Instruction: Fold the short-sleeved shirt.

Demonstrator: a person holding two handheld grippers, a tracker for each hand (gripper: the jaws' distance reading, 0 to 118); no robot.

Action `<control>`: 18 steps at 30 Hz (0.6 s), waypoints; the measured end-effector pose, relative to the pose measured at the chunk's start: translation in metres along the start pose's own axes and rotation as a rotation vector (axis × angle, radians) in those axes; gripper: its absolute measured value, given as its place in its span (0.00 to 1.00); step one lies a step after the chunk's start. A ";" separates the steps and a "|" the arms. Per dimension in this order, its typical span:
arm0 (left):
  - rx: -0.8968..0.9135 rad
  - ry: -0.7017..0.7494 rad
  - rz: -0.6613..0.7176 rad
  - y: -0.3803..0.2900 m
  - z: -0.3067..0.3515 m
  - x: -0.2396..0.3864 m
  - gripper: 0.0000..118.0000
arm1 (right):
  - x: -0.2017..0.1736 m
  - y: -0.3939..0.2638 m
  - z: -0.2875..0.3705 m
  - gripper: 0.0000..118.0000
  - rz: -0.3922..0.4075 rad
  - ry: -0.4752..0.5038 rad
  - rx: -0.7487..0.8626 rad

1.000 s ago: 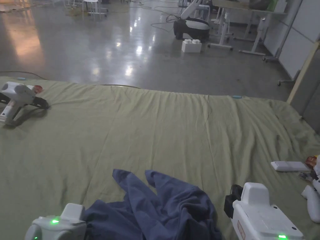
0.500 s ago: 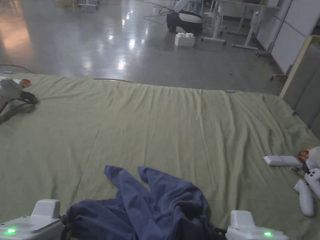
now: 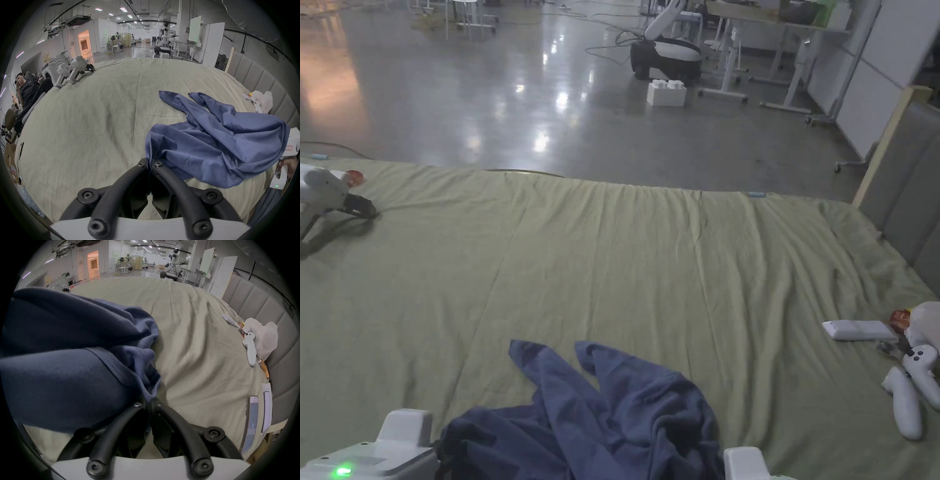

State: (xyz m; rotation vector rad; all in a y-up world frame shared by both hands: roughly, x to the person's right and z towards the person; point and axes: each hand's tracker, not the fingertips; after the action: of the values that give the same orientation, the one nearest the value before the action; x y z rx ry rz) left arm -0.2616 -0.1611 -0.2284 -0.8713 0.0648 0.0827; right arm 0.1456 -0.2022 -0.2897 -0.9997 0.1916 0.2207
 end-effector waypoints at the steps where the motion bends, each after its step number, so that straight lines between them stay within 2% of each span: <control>1: 0.009 -0.003 0.002 0.001 0.003 0.000 0.00 | 0.005 -0.001 0.005 0.02 -0.049 0.018 0.022; 3: 0.047 -0.010 0.000 0.005 0.013 -0.001 0.00 | 0.013 0.000 0.021 0.02 -0.079 0.040 0.077; 6: 0.111 -0.031 0.011 0.015 0.031 -0.005 0.00 | 0.023 0.005 0.049 0.02 -0.069 0.016 0.189; 10: 0.211 -0.043 0.013 0.035 0.059 -0.008 0.00 | 0.041 0.019 0.090 0.02 -0.123 0.020 0.315; 18: 0.389 -0.061 0.032 0.100 0.121 -0.022 0.00 | 0.067 0.063 0.159 0.02 -0.120 -0.011 0.508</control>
State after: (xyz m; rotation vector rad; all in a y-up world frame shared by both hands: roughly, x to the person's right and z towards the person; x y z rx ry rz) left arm -0.2901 -0.0051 -0.2249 -0.4784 0.0365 0.1220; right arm 0.2026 -0.0280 -0.2738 -0.5030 0.1659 0.0608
